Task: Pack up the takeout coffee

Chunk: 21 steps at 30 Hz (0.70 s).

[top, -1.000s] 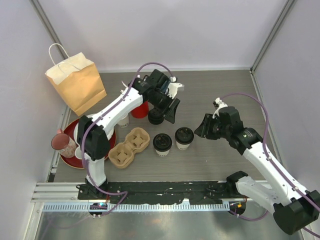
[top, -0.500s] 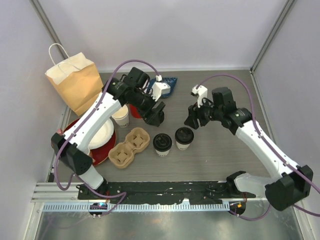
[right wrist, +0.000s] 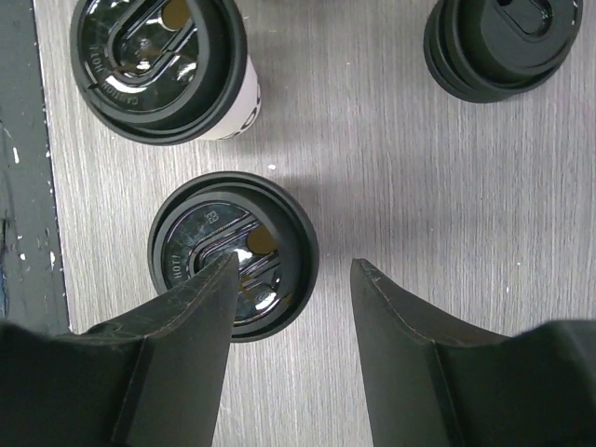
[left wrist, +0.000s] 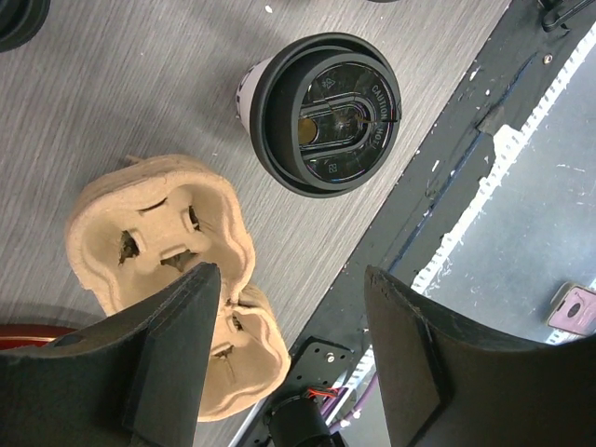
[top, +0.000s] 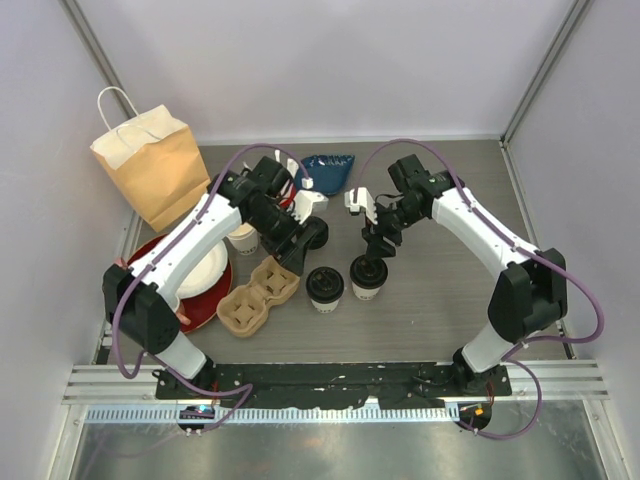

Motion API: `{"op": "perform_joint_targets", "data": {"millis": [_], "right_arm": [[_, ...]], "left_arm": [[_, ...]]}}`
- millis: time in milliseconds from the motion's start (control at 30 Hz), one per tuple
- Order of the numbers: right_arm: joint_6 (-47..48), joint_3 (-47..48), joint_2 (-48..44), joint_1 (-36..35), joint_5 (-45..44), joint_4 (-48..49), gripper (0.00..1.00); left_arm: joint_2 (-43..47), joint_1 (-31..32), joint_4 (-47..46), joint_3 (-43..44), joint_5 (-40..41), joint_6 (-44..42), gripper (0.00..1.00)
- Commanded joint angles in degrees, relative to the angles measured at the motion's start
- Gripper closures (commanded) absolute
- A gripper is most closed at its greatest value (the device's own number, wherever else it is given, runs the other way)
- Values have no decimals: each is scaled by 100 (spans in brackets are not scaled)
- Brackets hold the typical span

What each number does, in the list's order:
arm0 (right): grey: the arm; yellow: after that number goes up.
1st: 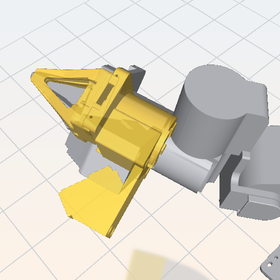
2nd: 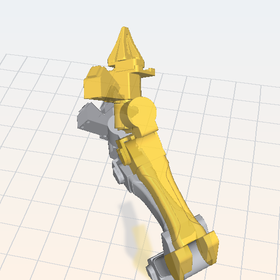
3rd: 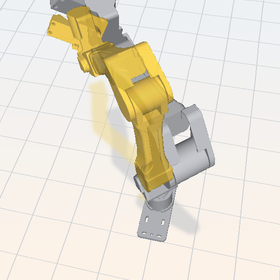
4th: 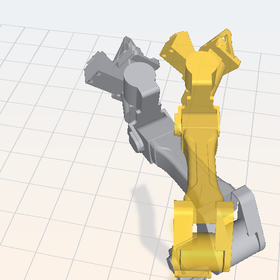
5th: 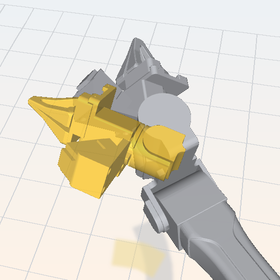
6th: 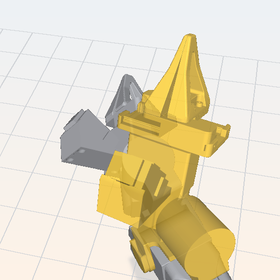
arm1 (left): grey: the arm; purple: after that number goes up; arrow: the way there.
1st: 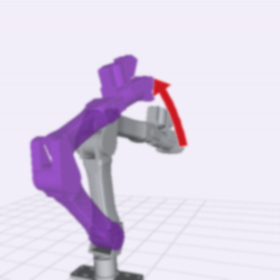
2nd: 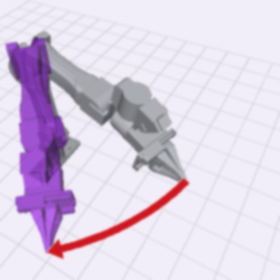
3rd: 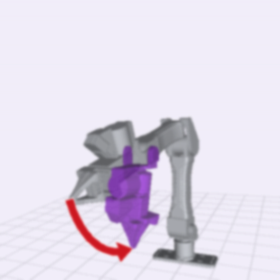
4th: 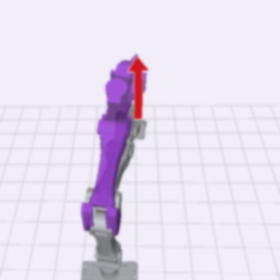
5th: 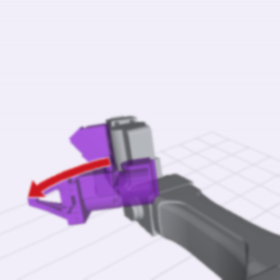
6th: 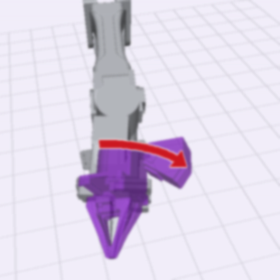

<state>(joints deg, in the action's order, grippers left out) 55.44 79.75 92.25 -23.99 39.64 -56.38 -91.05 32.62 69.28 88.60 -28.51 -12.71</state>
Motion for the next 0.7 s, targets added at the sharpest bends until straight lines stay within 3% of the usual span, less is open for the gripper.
{"op": "perform_joint_targets", "data": {"millis": [0,267,667], "right_arm": [[881,296,-41,-1,404,-382,44],[969,243,267,-36,518,-409,47],[916,147,557,-53,651,-154,52]], "left_arm": [[123,7,-230,-97,-181,118,34],[-10,16,-985,-202,-84,848,36],[-115,78,-1293,-589,-49,1121,38]]}}
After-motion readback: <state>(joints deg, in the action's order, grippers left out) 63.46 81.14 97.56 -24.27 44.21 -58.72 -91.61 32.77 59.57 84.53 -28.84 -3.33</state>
